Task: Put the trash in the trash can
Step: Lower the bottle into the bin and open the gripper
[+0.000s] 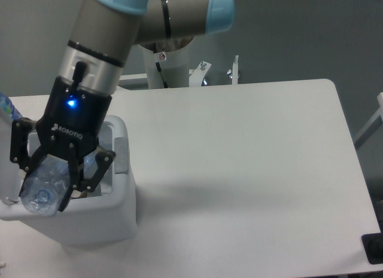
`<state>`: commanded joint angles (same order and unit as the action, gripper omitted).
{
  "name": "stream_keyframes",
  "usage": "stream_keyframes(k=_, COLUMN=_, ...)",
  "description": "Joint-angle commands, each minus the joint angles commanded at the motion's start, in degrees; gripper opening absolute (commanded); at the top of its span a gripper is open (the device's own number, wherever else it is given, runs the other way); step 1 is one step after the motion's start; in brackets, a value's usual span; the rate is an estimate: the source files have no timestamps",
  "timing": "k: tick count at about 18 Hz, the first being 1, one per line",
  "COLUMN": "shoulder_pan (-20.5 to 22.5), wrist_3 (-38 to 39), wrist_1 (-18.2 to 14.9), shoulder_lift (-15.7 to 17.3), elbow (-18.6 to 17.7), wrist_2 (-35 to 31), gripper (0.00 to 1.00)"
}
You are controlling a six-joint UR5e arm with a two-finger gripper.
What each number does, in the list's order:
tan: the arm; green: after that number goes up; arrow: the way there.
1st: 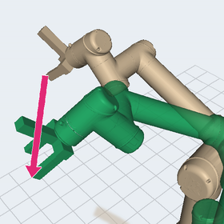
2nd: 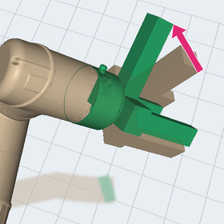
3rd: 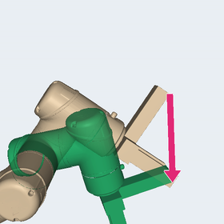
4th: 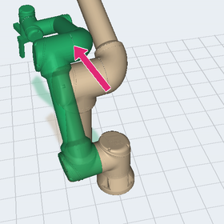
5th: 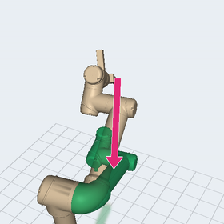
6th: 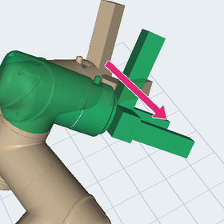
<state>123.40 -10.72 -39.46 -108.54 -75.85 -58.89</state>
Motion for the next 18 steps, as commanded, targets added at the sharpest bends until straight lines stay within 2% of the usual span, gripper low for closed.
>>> stream_keyframes(k=3, shoulder_pan=-0.2, wrist_3=-0.3, wrist_1=0.0, shoulder_lift=-0.2, elbow=0.0, wrist_2=0.0, gripper=0.61)
stream_keyframes(k=4, shoulder_pan=-0.3, wrist_3=-0.3, wrist_1=0.0, shoulder_lift=-0.1, elbow=-0.2, wrist_2=0.0, gripper=0.74)
stream_keyframes(k=5, shoulder_pan=-0.2, wrist_3=-0.5, wrist_1=0.0, shoulder_lift=0.0, elbow=-0.2, wrist_2=0.0, gripper=0.99)
stream_keyframes(k=13, shoulder_pan=0.3, wrist_3=-1.0, wrist_1=0.0, shoulder_lift=1.4, elbow=-0.2, wrist_2=-0.2, gripper=1.0)
stream_keyframes(k=15, shoulder_pan=2.8, wrist_3=-1.0, wrist_1=0.0, shoulder_lift=1.5, elbow=0.0, wrist_2=-1.2, gripper=1.0)
stream_keyframes(k=18, shoulder_pan=6.8, wrist_3=-1.1, wrist_1=0.0, shoulder_lift=1.3, elbow=0.3, wrist_2=-7.4, gripper=1.0)
